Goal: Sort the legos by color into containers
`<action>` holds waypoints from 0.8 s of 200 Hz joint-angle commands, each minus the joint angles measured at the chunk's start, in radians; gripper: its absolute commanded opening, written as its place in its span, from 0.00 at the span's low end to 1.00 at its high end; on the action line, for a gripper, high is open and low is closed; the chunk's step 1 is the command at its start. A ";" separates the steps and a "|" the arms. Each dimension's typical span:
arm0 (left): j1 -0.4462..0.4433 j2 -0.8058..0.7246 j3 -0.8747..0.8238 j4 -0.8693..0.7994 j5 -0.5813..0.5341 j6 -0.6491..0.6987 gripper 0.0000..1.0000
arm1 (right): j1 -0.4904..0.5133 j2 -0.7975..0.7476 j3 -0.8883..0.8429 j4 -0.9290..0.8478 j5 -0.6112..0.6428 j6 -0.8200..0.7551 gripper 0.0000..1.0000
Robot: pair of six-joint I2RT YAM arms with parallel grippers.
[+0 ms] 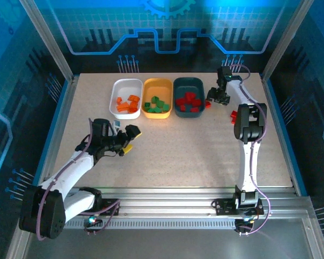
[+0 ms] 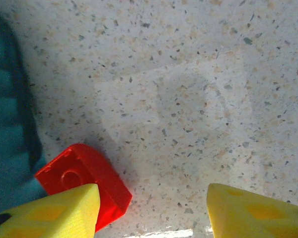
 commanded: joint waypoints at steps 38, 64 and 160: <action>-0.034 0.065 0.062 0.017 -0.011 0.006 0.99 | 0.015 -0.022 -0.064 -0.024 0.050 -0.043 0.59; -0.047 0.076 0.066 0.027 -0.010 0.008 0.99 | 0.014 -0.088 -0.147 0.008 0.065 -0.048 0.58; -0.055 0.034 0.043 0.003 -0.028 0.017 0.99 | 0.004 -0.082 -0.085 0.048 -0.064 0.009 0.60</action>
